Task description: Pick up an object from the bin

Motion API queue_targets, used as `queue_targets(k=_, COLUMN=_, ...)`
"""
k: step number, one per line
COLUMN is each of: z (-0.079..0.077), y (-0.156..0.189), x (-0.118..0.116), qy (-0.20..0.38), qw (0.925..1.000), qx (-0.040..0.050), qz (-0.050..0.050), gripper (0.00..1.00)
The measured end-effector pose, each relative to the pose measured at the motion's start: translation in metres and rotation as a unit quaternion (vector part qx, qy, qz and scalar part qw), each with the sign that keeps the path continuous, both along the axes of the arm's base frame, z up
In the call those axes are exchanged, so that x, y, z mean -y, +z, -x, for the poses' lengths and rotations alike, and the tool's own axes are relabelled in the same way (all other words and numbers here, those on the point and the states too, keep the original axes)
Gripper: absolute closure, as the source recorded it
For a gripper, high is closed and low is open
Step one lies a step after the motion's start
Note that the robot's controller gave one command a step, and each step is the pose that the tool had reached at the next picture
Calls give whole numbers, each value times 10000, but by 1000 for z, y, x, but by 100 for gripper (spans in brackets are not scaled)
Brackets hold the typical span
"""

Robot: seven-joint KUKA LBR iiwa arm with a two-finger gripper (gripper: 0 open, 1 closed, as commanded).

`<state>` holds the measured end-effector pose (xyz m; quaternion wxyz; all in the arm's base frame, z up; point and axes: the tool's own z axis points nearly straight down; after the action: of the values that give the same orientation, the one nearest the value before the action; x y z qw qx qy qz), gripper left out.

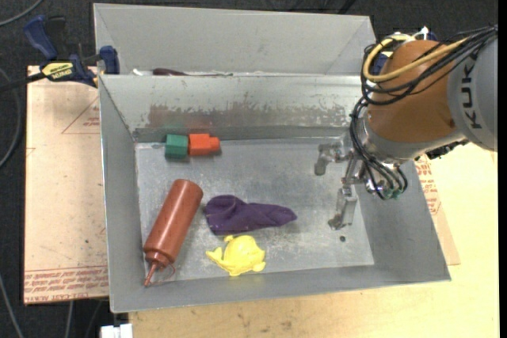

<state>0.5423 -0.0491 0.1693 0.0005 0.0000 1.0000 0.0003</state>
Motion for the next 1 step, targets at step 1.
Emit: queue_targets(k=1, z=1, y=-54, x=-50, qy=470, qw=9989, qx=1, qz=-2, gripper=0)
